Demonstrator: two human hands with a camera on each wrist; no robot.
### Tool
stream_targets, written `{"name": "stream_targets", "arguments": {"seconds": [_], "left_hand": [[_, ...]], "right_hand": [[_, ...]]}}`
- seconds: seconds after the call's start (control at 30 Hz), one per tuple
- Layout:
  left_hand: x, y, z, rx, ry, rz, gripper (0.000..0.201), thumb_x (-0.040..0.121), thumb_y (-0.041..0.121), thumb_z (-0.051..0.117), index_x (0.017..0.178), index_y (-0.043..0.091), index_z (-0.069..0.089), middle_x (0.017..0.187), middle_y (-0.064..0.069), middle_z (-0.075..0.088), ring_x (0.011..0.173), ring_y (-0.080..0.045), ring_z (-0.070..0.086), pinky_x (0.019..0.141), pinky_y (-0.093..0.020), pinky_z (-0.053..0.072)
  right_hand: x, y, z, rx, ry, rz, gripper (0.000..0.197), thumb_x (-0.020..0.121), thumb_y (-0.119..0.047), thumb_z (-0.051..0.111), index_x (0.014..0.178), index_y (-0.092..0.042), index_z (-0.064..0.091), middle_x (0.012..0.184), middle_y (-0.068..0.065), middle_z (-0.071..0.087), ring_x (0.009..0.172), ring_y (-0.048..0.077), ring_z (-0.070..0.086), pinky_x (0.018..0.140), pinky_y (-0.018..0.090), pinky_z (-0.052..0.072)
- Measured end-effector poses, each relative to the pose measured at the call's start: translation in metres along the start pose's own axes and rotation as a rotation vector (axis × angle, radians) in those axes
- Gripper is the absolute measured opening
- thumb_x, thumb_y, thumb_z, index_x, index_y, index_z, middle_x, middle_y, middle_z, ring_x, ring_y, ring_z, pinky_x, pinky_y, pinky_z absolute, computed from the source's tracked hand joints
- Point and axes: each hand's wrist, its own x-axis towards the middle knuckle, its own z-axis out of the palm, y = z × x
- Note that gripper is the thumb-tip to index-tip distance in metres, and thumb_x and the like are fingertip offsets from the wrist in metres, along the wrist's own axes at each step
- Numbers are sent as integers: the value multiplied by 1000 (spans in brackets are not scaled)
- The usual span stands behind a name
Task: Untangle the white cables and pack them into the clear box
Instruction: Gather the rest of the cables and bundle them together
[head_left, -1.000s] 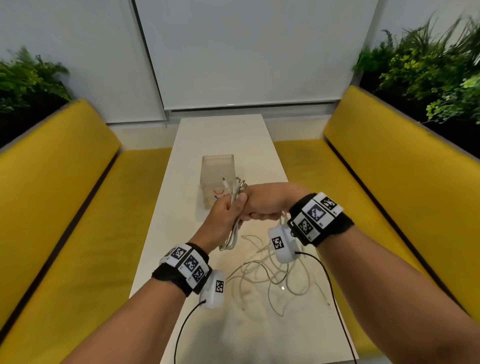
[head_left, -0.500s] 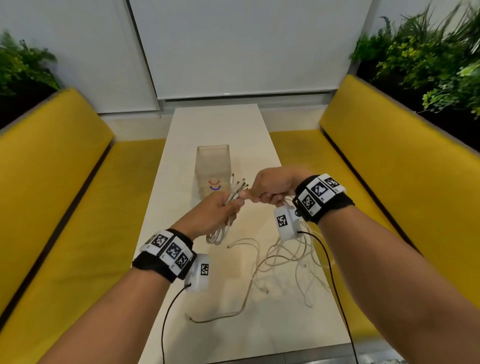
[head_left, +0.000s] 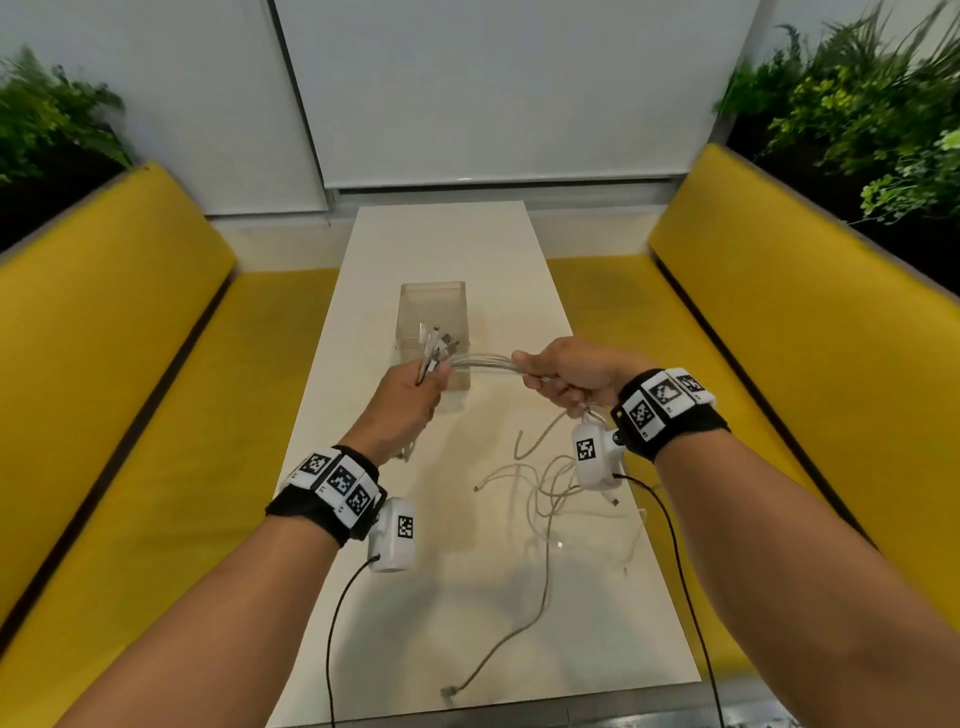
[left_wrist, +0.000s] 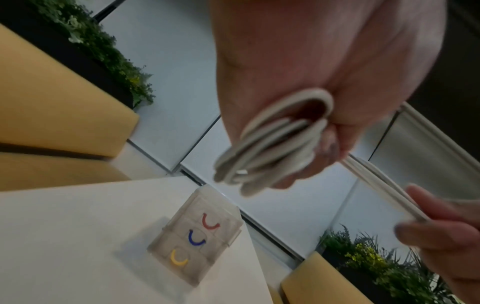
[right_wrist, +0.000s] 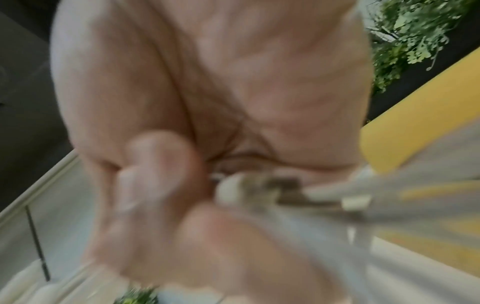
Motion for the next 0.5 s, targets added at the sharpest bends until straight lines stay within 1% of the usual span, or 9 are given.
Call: {"name": "stream_targets", "arguments": {"seconds": [0.13, 0.2, 0.27, 0.3, 0.33, 0.37, 0.4, 0.47, 0.5], "left_hand": [[7, 0, 18, -58, 156, -14, 42, 104, 51, 45, 75, 20, 46, 62, 1, 40, 54, -14, 36, 56, -31, 31], [8, 10, 26, -99, 156, -28, 46, 103, 58, 40, 76, 23, 49, 57, 8, 43, 52, -10, 39, 53, -27, 35], [10, 18, 32, -173, 125, -2, 49, 102, 61, 39, 82, 20, 57, 56, 10, 54, 53, -7, 51, 56, -22, 43], [13, 20, 33, -209, 96, 17, 55, 99, 64, 42, 90, 14, 63, 67, 3, 67, 64, -12, 64, 65, -25, 52], [16, 19, 35, -243, 74, 30, 65, 95, 69, 48, 104, 8, 66, 87, -9, 75, 83, -22, 73, 79, -34, 58], [16, 19, 36, -278, 62, 34, 73, 88, 72, 56, 117, 5, 65, 105, -18, 75, 101, -30, 72, 91, -43, 58], [16, 20, 37, -317, 65, 23, 79, 82, 71, 65, 124, 5, 63, 114, -20, 72, 108, -32, 69, 98, -47, 56], [16, 21, 38, -365, 89, -9, 83, 74, 63, 77, 128, 2, 60, 115, -21, 70, 105, -29, 67, 100, -49, 53], [16, 21, 38, -360, 94, -15, 82, 73, 60, 77, 127, 2, 61, 115, -23, 70, 103, -28, 67, 100, -49, 53]], "right_hand": [[7, -4, 42, 81, 265, -225, 45, 101, -53, 43, 67, -24, 40, 55, -6, 28, 47, 12, 18, 45, 23, 16], [11, -5, 65, 30, 407, -356, 46, 105, -46, 39, 65, -24, 39, 54, -8, 33, 48, 11, 25, 47, 23, 23], [13, -4, 85, -52, 480, -445, 44, 107, -36, 34, 68, -19, 43, 60, -7, 42, 54, 11, 35, 56, 28, 30], [11, -5, 94, -74, 482, -463, 44, 108, -33, 31, 70, -16, 46, 63, -5, 46, 57, 11, 39, 59, 29, 32], [11, -4, 102, -91, 478, -482, 45, 108, -31, 29, 72, -12, 49, 66, -2, 51, 60, 11, 43, 61, 30, 34], [12, -3, 109, -106, 465, -498, 44, 107, -29, 28, 76, -9, 52, 70, 1, 56, 62, 11, 46, 62, 30, 36], [12, -3, 115, -111, 443, -508, 40, 106, -26, 29, 79, -11, 54, 72, 1, 58, 63, 9, 48, 62, 28, 38], [14, -1, 121, -97, 407, -520, 36, 105, -19, 28, 77, -24, 50, 70, -9, 52, 61, 0, 45, 60, 18, 36], [15, 0, 122, -102, 398, -531, 38, 106, -16, 28, 74, -29, 45, 69, -11, 48, 60, 0, 43, 59, 17, 34]]}}
